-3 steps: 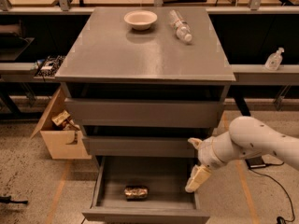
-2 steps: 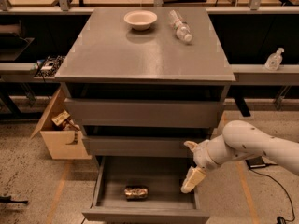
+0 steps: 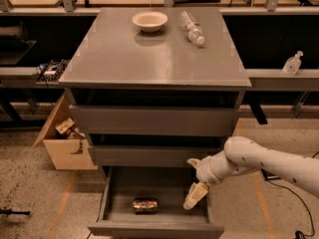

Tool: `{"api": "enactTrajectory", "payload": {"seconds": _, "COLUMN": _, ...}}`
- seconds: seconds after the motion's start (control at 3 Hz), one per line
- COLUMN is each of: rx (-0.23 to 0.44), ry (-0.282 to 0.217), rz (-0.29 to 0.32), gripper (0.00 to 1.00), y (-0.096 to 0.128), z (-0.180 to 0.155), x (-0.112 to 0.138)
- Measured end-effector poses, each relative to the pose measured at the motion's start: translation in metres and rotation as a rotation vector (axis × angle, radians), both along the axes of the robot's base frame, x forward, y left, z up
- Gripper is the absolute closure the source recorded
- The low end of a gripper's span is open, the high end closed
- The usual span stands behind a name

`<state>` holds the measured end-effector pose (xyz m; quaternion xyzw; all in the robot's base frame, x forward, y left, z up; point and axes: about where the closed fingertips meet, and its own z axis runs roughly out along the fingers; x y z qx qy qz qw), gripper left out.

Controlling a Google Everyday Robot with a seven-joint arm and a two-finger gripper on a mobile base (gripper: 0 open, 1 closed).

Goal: Pick orange can from bottom drawer and place on counter

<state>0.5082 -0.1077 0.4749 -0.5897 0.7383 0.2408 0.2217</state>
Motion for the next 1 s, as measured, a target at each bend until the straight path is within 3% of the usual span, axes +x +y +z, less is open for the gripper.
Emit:
{"api": "enactTrajectory", "payload": {"seconds": 0.33, "rx": 0.0, "ry": 0.0, "rz": 0.0, "gripper": 0.0, "y": 0.0, "z": 0.0, "x": 0.0}}
{"api": "enactTrajectory", "payload": {"seconds": 1.0, "rx": 0.057, "ry": 0.012, "rz": 0.022, "gripper": 0.0, "y": 0.008, "z": -0.045, "x": 0.011}}
